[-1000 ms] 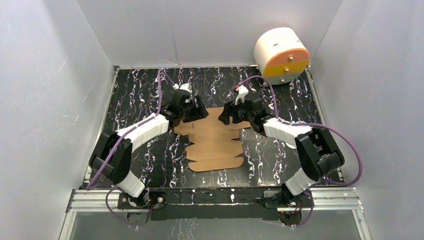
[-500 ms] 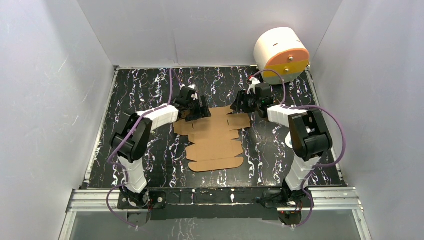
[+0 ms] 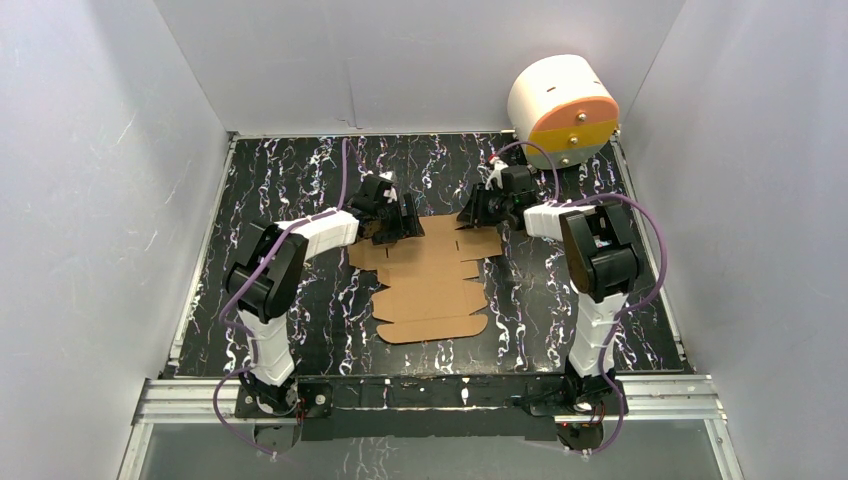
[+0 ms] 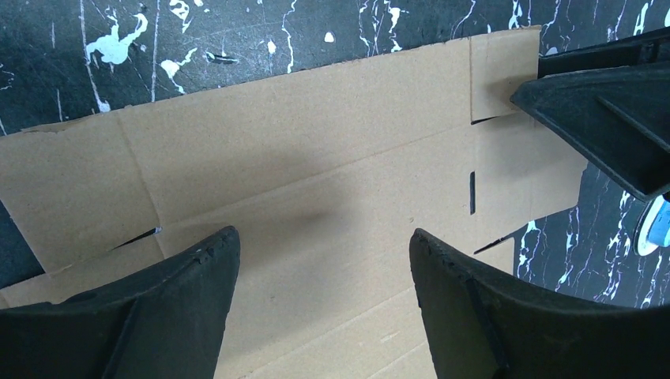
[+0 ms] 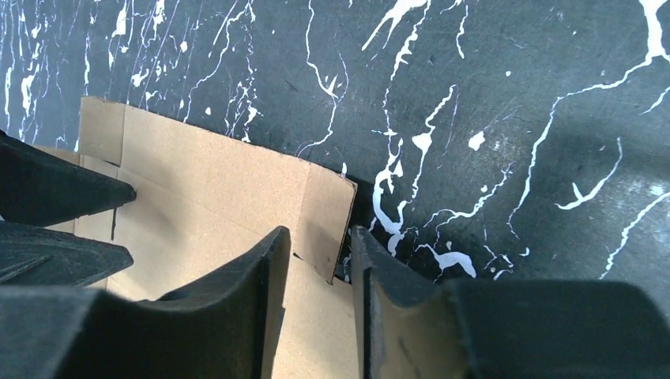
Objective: Fold the paper box
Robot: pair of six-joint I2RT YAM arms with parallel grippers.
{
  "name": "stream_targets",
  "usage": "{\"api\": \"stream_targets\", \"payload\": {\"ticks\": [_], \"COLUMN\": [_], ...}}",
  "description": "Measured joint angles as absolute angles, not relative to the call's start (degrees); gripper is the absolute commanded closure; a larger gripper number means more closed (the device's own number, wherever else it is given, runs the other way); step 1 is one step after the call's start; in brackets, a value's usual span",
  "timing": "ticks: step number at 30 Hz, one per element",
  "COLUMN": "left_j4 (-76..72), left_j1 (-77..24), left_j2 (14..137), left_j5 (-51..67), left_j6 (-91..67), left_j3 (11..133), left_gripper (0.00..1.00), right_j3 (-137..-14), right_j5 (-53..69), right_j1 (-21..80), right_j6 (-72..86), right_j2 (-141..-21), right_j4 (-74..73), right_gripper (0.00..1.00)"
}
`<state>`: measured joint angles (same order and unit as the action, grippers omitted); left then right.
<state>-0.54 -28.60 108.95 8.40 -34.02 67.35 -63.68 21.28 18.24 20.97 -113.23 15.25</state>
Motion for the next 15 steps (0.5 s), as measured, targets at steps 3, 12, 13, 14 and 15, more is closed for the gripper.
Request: {"api": "stream_targets", "payload": {"ticks": [3,12,13,14,15], "left_j4": [-0.8,-2.5,-2.9,-3.1,-3.3], "left_j1": [-28.6,-28.6,-28.6,-28.6,-28.6], "left_j2": [109.0,107.8,107.3,106.7,106.0], "left_j5": [8.6,8.7,8.8,9.0,9.2], "left_j6": [-34.0,-34.1,-34.2,-34.3,-34.5], "left_j3": [67.2,65.1,64.3,63.4,62.5], "left_gripper": [0.24,0.24,0.24,0.24,0.24], "right_j3": [-63.9,-65.2,-65.6,-66.1,-66.5], "right_j5": [21.5,11.3,8.8,6.2,4.0], "right_j1": [18.5,24.4,25.6,26.8,27.9], "right_j6": [20.9,17.7,17.0,16.3,15.8], "right_j2": [-113.8,-112.9,-112.6,-112.5,-112.4], "right_j4": [15.3,12.3,11.2,10.1,9.1], "right_gripper": [0.68,0.82,0.82,0.82,0.82]}}
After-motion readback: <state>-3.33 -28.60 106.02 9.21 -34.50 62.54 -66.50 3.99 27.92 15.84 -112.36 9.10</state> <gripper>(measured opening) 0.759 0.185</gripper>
